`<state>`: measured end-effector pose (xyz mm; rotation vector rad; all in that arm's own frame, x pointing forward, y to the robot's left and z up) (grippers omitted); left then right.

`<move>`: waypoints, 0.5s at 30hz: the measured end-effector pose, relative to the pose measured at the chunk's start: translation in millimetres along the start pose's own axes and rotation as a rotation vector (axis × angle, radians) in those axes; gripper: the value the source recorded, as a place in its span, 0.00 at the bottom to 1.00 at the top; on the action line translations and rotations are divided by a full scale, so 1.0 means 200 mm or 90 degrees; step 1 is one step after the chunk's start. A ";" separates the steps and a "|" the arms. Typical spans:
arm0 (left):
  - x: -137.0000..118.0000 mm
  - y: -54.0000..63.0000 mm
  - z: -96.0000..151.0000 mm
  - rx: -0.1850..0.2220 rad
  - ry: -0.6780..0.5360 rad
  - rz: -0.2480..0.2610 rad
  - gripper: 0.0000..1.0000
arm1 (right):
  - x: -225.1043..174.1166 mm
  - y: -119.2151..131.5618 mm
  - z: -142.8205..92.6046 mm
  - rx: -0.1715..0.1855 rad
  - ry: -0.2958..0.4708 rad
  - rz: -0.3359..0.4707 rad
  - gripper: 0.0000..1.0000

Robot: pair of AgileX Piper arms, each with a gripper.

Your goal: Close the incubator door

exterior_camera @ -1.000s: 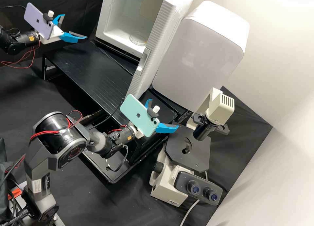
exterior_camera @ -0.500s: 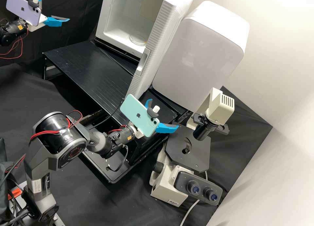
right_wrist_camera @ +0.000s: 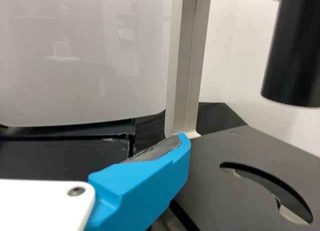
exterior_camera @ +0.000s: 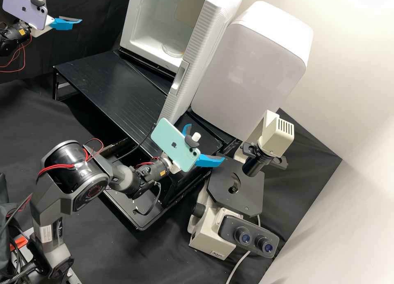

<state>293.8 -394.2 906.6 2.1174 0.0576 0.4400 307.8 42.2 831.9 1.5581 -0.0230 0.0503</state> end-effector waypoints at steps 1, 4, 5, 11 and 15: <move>0.00 0.00 0.00 0.000 0.000 0.000 1.00 | 0.01 0.01 -0.01 0.000 0.004 0.004 0.00; 0.00 0.00 0.00 0.000 0.000 0.000 1.00 | 0.02 0.03 -0.04 0.001 0.019 0.016 0.00; 0.00 0.00 0.00 0.000 0.000 0.000 1.00 | 0.03 0.03 -0.05 0.001 0.027 0.019 0.00; 0.00 0.00 0.00 0.000 0.000 0.000 1.00 | 0.10 0.08 -0.16 -0.003 0.083 0.044 0.00; 0.00 0.00 0.00 0.000 0.001 0.000 1.00 | 0.17 0.11 -0.22 -0.011 0.118 0.059 0.00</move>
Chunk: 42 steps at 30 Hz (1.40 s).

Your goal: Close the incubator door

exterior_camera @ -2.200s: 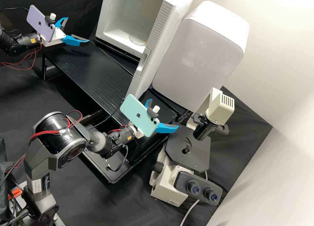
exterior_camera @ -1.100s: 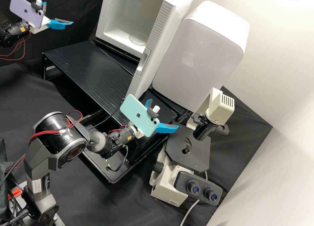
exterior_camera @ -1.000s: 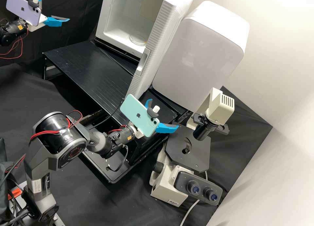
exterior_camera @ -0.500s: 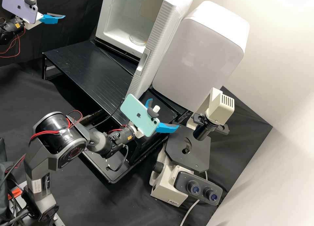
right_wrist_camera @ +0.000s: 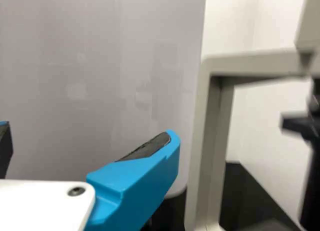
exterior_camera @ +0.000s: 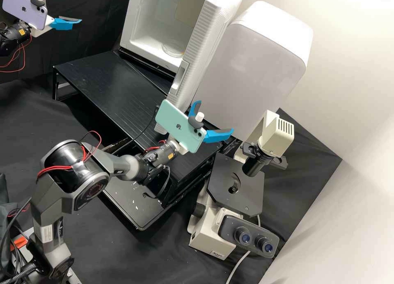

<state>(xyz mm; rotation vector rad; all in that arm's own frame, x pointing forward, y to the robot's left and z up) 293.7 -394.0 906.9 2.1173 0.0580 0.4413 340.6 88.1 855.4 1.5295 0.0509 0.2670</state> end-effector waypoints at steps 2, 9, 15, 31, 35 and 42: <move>0.00 0.00 0.00 0.000 0.000 0.000 1.00 | 0.04 0.00 -0.02 -0.002 0.013 0.003 0.00; 0.00 0.00 0.00 0.000 0.000 0.000 1.00 | 0.19 -0.02 -0.09 -0.022 0.066 0.002 0.00; 0.00 0.00 0.00 0.000 0.000 0.000 1.00 | 0.31 -0.03 -0.12 -0.045 0.070 -0.004 0.00; 0.00 0.00 0.00 0.000 0.000 -0.002 1.00 | 0.33 -0.10 -0.33 -0.040 0.113 -0.015 0.00; 0.00 0.00 0.00 0.000 0.000 -0.002 1.00 | 0.26 -0.11 -0.38 -0.043 0.119 -0.036 0.00; 0.00 0.00 0.00 0.000 0.000 -0.002 1.00 | 0.13 -0.10 -0.44 -0.062 0.150 -0.058 0.00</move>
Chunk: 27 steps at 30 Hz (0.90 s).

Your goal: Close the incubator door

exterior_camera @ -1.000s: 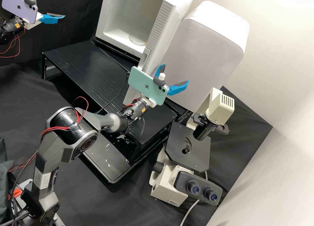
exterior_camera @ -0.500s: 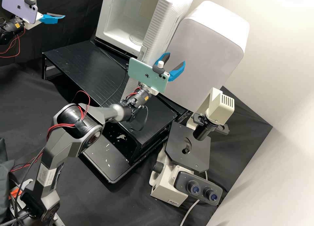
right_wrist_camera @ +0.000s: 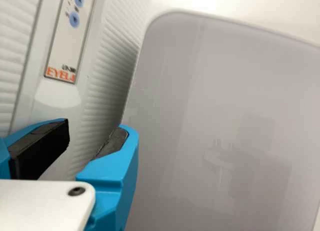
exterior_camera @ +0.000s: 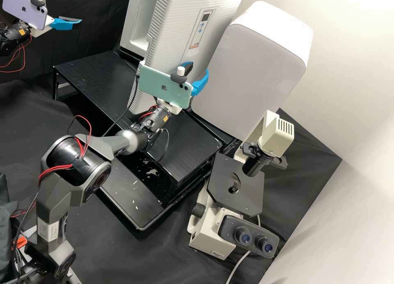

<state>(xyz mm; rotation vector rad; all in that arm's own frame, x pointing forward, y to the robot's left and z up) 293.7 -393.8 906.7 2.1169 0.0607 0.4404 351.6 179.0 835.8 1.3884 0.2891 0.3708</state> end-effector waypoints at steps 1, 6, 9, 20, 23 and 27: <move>0.00 0.00 0.00 0.000 0.000 0.000 1.00 | 0.00 0.00 -0.01 0.001 0.004 0.000 0.00; 0.00 0.00 0.00 0.000 0.000 0.000 1.00 | 0.00 0.01 -0.09 0.006 0.033 0.002 0.00; 0.00 0.00 0.00 0.000 0.000 0.000 1.00 | 0.04 0.01 -0.14 -0.001 0.055 -0.005 0.00; 0.00 0.00 0.00 0.000 0.000 0.000 1.00 | 0.33 -0.01 -0.21 -0.003 0.054 -0.018 0.00; 0.00 0.00 0.00 -0.004 0.000 0.000 1.00 | 0.38 -0.02 -0.22 -0.003 0.041 -0.028 0.00; 0.00 0.00 0.00 -0.005 0.000 0.000 1.00 | 0.45 -0.04 -0.26 0.001 0.033 -0.035 0.00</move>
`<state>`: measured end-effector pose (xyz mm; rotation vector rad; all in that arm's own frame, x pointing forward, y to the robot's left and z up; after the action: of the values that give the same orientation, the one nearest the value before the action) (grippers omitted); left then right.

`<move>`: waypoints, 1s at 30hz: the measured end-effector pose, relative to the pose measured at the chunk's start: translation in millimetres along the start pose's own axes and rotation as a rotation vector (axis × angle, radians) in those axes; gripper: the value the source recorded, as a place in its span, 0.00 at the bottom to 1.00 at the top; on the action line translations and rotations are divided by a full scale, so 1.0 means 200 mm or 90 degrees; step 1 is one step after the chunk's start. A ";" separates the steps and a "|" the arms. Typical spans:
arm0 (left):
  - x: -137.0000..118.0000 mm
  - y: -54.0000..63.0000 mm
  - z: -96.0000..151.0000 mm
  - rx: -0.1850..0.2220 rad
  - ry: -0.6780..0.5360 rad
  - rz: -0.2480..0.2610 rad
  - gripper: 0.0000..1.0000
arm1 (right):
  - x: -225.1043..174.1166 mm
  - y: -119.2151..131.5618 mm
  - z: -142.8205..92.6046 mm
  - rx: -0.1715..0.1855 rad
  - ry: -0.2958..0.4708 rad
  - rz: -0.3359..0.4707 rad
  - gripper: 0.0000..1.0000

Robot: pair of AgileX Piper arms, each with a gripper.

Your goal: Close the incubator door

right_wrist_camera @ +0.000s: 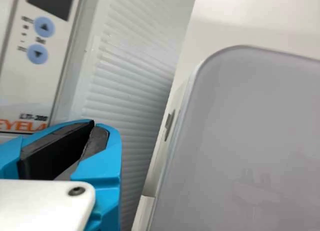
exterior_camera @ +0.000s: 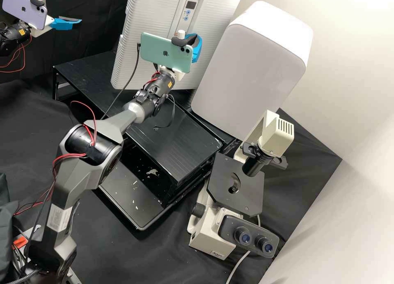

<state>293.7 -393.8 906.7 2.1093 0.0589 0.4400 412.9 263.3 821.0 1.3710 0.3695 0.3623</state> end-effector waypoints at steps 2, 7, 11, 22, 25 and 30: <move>0.00 0.00 0.00 0.000 0.000 0.000 1.00 | 0.02 -0.01 -0.02 -0.002 -0.002 -0.006 0.00; 0.00 0.00 0.00 0.000 0.000 0.000 1.00 | 0.08 -0.04 -0.10 -0.030 0.001 -0.023 0.00; 0.00 0.00 0.00 0.000 0.000 0.000 1.00 | 0.11 -0.06 -0.13 -0.051 0.004 -0.031 0.00; 0.00 0.00 0.00 -0.003 0.000 0.000 1.00 | 0.22 -0.10 -0.12 -0.063 -0.031 -0.043 0.00; 0.00 0.00 0.00 -0.004 0.000 0.000 1.00 | 0.24 -0.11 -0.11 -0.065 -0.041 -0.047 0.00; 0.00 0.00 0.00 -0.004 0.000 0.000 1.00 | 0.27 -0.12 -0.09 -0.071 -0.055 -0.042 0.00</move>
<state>293.7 -393.8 906.7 2.1027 0.0574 0.4396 453.2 300.5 792.4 1.2583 0.3180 0.2647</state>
